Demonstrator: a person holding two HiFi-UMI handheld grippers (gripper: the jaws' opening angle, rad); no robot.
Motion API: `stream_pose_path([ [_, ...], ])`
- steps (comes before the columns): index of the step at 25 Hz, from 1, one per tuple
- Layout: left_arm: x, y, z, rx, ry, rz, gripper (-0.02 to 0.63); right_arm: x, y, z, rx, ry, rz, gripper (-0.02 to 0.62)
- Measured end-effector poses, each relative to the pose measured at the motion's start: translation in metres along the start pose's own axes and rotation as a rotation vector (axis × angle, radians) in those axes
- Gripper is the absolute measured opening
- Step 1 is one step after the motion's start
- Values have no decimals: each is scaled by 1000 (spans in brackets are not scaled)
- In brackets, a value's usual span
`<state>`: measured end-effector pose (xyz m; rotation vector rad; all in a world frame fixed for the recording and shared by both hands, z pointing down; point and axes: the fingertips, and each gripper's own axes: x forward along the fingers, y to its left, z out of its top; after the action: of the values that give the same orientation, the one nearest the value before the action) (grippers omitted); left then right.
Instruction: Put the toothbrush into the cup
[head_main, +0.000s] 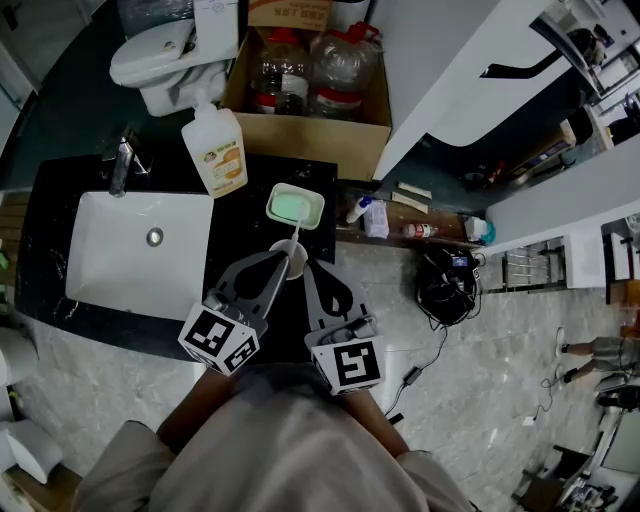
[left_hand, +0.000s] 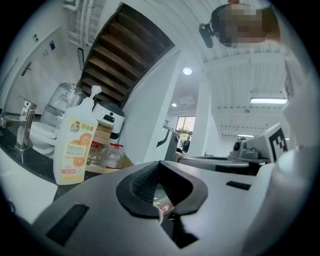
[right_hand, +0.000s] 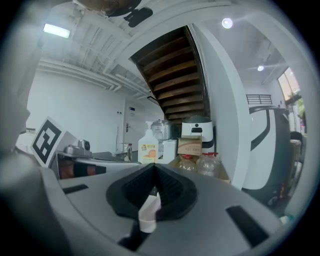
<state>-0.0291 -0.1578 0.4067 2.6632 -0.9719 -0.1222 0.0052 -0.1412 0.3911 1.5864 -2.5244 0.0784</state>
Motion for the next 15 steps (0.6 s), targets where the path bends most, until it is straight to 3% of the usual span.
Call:
stream_pose_path([
  [15, -4, 5, 4, -77, -25, 11, 11, 0, 2, -1, -4, 5, 6, 6],
])
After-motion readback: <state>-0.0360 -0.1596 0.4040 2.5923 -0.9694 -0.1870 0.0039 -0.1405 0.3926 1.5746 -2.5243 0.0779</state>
